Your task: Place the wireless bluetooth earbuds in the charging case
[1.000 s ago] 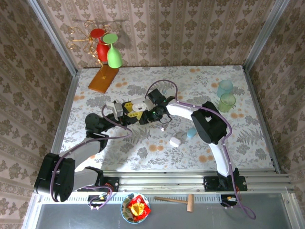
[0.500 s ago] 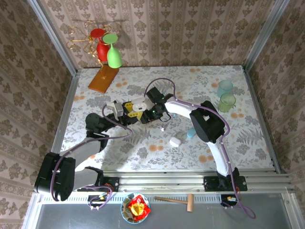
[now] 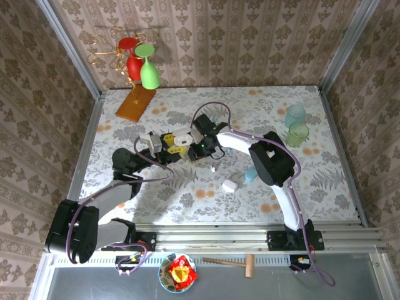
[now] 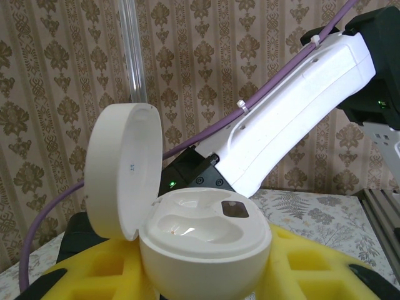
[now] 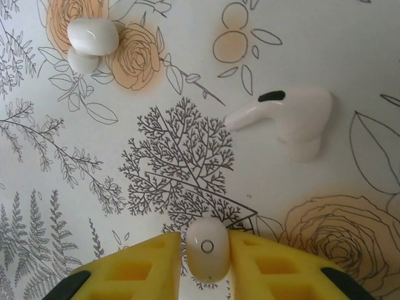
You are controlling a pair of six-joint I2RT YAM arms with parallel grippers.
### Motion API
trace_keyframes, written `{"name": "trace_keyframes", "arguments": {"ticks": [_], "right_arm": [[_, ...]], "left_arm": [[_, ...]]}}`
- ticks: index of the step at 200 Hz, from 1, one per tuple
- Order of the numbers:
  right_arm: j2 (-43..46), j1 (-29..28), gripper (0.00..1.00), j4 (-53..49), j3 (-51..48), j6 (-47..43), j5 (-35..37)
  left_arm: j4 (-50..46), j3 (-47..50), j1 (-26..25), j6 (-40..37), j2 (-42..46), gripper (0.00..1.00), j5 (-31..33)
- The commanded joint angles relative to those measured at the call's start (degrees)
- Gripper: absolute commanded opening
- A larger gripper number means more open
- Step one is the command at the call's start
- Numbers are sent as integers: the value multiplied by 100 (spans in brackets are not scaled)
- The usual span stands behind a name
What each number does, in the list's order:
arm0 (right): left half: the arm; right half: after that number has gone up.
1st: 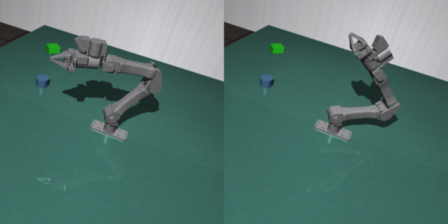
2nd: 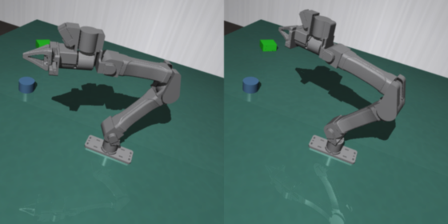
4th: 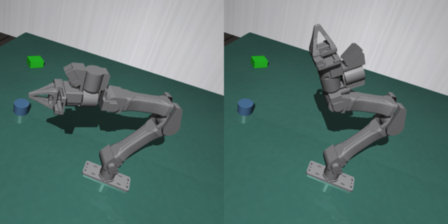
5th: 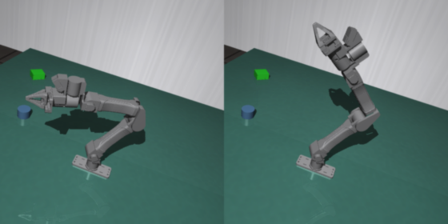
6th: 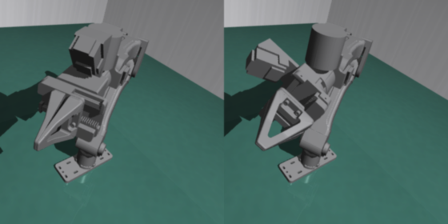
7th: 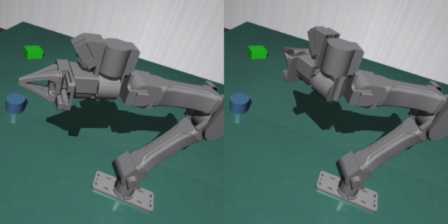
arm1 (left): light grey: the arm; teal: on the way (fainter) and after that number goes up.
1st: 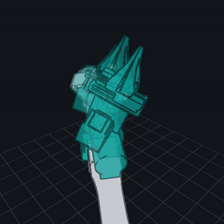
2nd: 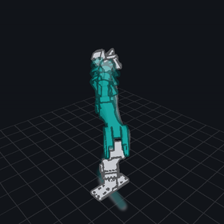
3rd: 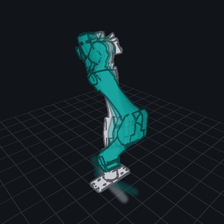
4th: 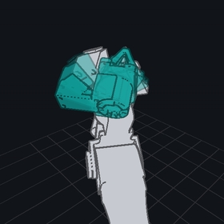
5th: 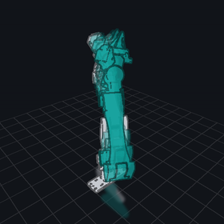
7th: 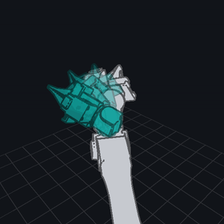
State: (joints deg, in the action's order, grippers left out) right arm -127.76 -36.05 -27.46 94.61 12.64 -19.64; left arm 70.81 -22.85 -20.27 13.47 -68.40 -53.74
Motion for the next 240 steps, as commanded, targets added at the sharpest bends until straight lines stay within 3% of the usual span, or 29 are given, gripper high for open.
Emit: {"name": "trace_keyframes", "arguments": {"ticks": [1,17,62,130,179,211,240], "right_arm": [[457,105,21,69,-280,214,373],[697,164,15,303,-562,371,464],[1414,364,16,510,-1287,552,866],[2690,802,15,418,-3303,1067,2299],[2692,799,20,459,-3493,1289,2059],[2802,799,35,570,-3419,1169,1746],[2804,804,39,522,-3318,1038,1699]], "left_arm": [[232,-18,-37,-3,51,25,30],[232,-33,-38,-11,28,25,30],[232,-40,-60,-49,2,25,30],[262,-18,-74,-64,17,26,-31],[258,-97,-60,-23,-37,26,-77],[262,-122,-82,-16,-111,26,-70],[262,-180,-117,-10,-137,26,-70]]}}
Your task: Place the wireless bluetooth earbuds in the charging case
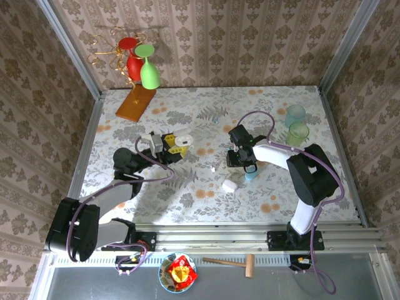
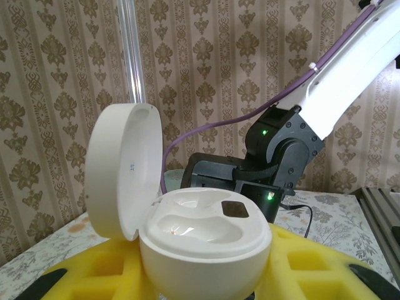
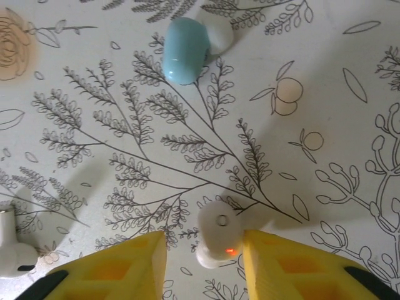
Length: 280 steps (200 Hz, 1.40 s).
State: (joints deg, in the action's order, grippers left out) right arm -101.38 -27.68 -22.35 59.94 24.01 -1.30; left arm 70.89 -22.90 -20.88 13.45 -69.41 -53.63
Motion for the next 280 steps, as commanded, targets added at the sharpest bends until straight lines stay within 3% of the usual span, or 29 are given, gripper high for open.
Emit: {"name": "trace_keyframes", "arguments": {"ticks": [1,69,159,204,280], "right_arm": [[169,-34,40,11,149,-103,-139],[287,-36,41,236,149,-215,-601],[153,-305,45,-697,726,288,661],[-219,-481,38,-889,1028,755,712],[-807,-607,28,-1338,1386,719,903]], "left_arm": [[256,-178,-56,-4,-37,26,-80],[250,-268,-65,8,-152,26,-113],[250,-151,-34,-84,-13,26,-58],[256,34,-12,-124,193,26,25],[251,154,5,-176,261,26,40]]}}
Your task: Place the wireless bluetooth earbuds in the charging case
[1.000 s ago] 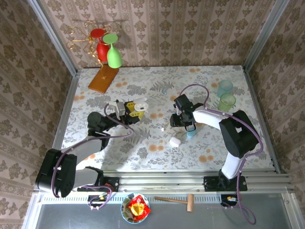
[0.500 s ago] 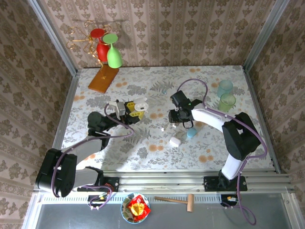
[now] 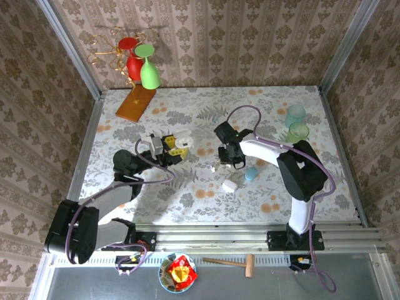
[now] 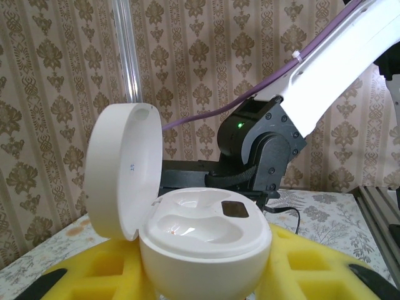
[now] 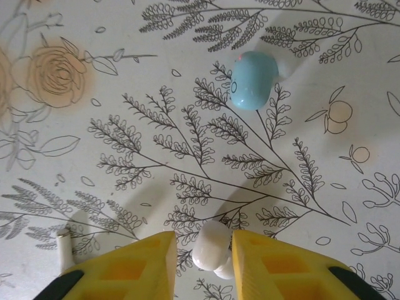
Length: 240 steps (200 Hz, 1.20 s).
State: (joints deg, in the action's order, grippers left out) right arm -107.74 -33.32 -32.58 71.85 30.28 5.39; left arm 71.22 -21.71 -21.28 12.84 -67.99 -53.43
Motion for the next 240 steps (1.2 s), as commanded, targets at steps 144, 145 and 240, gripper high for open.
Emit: {"name": "trace_keyframes", "arguments": {"ticks": [144,145,240], "right_arm": [[614,544,15,363,-405,359,-1156],[640,563,14,391,-429,375,-1216],[1904,1768,13,2634,-1596,1785,-5118]], "left_arm": [[220,9,45,-82,-3,26,68],[223,1,45,-81,-8,26,69],[220,-138,36,-78,-130,26,34]]}}
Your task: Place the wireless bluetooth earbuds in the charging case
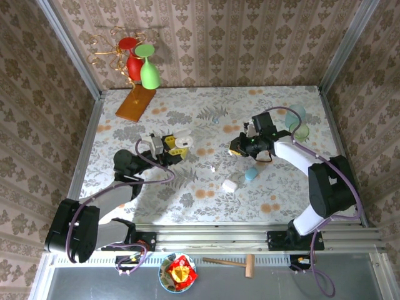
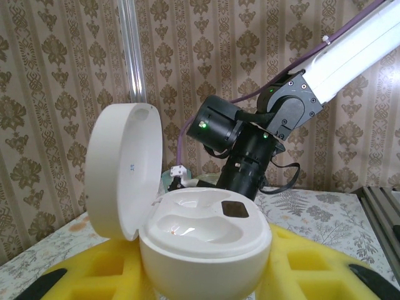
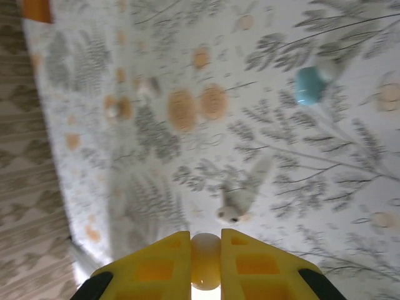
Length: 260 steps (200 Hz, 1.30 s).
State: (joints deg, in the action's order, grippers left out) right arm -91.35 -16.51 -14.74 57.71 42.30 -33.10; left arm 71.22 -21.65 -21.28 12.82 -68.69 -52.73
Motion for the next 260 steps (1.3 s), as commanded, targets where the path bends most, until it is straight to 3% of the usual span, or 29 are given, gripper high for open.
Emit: {"name": "trace_keyframes", "arguments": {"ticks": [1,60,82,101,151,180,223,232,260], "right_arm": [[266,92,13,886,-195,602,-1295],[337,236,11,2993,-636,1785,-2394],[282,247,9,3304,-659,1985,-2575],[141,248,8,4155,-782,2525,-2780],[116,250,6,4861,-907,3162,-2594],[100,209,7,5971,-1068,3723,-2622],[64,205,7,5935,-1057,3229,-3037],[5,200,3,6012,-1056,3215,-3142],[-150,124,3,6066,-973,3410,-3325]], "left_arm": [[218,-145,36,-81,-63,26,-36],[226,-260,0,-98,-197,26,-48],[226,-285,-6,-96,-207,26,-52],[226,-287,-17,-100,-215,26,-54],[226,-266,-25,-128,-224,26,-1],[226,-297,-60,-131,-248,26,-1],[226,-358,-121,-131,-312,26,-3],[221,-350,-122,-131,-307,26,-5],[224,-333,-124,-128,-296,26,-14]]}}
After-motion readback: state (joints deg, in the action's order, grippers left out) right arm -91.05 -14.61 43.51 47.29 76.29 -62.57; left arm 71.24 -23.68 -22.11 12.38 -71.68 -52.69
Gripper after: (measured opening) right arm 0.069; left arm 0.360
